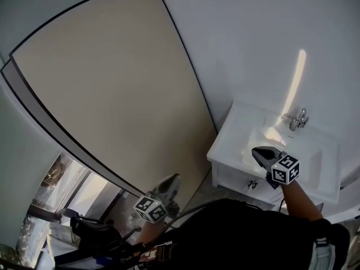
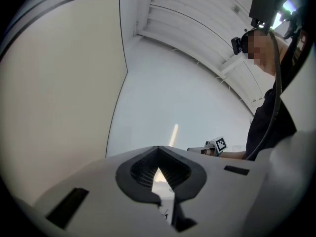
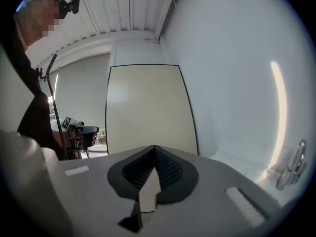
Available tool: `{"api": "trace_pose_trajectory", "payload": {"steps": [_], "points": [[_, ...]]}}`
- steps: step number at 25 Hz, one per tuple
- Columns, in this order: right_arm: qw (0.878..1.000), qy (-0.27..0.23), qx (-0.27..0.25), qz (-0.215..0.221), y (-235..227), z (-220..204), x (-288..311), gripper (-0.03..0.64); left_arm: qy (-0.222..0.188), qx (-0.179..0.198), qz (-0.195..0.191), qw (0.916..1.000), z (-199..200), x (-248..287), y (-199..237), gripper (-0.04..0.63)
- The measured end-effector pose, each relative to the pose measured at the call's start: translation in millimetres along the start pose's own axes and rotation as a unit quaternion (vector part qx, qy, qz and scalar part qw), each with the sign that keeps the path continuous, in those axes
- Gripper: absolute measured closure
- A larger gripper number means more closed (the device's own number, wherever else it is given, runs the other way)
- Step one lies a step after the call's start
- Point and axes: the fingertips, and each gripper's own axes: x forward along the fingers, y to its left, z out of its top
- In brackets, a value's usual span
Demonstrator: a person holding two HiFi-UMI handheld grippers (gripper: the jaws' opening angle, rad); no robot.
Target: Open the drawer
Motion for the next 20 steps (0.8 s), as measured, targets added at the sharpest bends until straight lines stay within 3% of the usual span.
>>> {"api": "trace_pose_trajectory", "payload": {"steps": [9,16,20], "points": [[0.999,0.013,0.024,-0.031,-81,-12,4,0.615,0.029,-0.003,-0.021,0.9994,-11,85,22,0.604],[0.992,0.008,0.046,-0.119,-147,4,36,0.615,0.061,-0.012,-0.115,0.9914,-3,188,82,0.604],[0.981,0.008,0.056,-0.188,-165,14,43,0.615,0.088,-0.022,-0.192,0.9771,14,253,114,0.604]]}}
